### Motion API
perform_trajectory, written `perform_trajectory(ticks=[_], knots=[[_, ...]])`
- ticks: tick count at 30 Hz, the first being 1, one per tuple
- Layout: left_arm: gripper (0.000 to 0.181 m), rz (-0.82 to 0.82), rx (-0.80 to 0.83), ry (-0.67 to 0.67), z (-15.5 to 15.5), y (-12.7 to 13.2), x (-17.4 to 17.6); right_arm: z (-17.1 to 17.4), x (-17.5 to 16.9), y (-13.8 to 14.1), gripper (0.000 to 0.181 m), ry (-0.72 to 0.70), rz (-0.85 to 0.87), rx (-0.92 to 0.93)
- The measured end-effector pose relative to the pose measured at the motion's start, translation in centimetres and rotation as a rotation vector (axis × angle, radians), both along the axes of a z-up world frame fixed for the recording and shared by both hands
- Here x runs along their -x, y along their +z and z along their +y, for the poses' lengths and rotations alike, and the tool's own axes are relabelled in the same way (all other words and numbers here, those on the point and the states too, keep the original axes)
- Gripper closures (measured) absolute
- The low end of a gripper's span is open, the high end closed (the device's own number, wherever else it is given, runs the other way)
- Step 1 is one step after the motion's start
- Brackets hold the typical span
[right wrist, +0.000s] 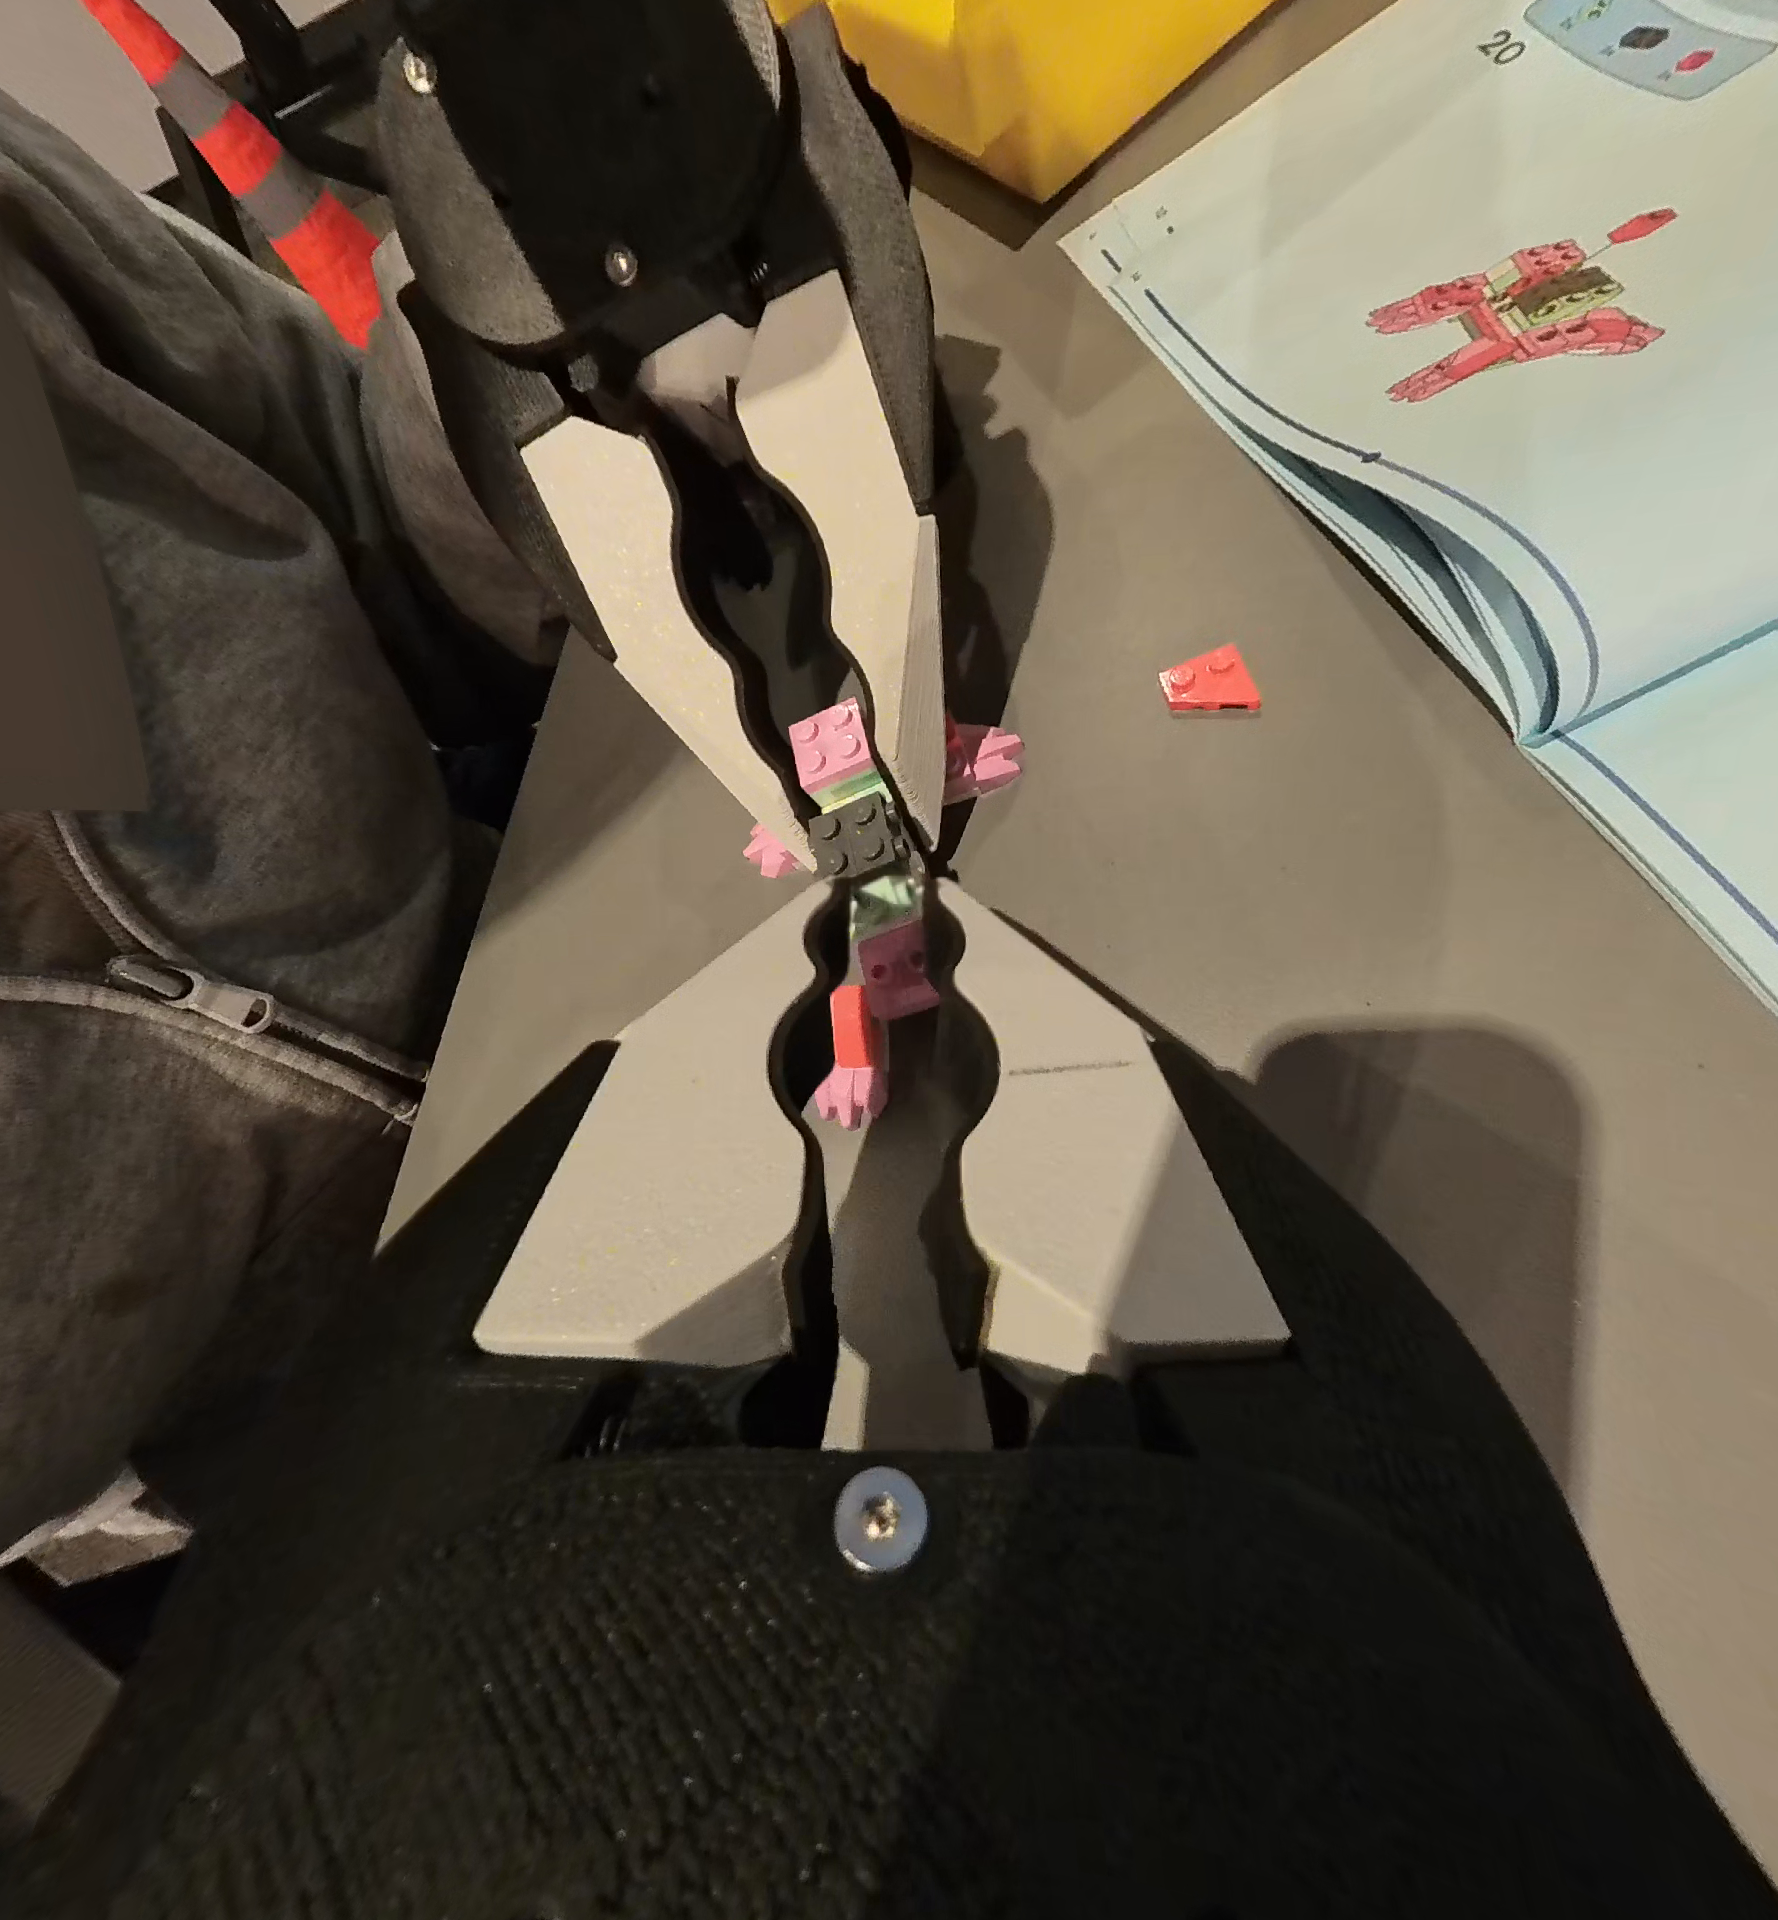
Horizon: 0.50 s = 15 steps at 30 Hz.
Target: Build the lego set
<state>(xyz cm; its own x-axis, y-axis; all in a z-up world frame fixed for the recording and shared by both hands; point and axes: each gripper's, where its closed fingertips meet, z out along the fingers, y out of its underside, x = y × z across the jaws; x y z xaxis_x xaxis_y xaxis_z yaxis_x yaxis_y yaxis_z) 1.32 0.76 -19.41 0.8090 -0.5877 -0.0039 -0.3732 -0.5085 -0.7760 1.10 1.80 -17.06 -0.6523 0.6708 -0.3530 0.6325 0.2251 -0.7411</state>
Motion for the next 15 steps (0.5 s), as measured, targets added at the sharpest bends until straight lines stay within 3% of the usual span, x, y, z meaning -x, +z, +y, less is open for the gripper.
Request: perform_trajectory(ticks=[10, 15], knots=[[0.163, -0.005, 0.004, -0.001, 0.0, 0.0, 0.0, 0.8, -0.3, 0.7, 0.161, -0.025, 0.05, -0.008], [0.163, -0.007, 0.005, -0.001, 0.0, 0.0, 0.0, 4.9, -1.0, -0.5, 0.156, -0.118, 0.111, -0.161]])
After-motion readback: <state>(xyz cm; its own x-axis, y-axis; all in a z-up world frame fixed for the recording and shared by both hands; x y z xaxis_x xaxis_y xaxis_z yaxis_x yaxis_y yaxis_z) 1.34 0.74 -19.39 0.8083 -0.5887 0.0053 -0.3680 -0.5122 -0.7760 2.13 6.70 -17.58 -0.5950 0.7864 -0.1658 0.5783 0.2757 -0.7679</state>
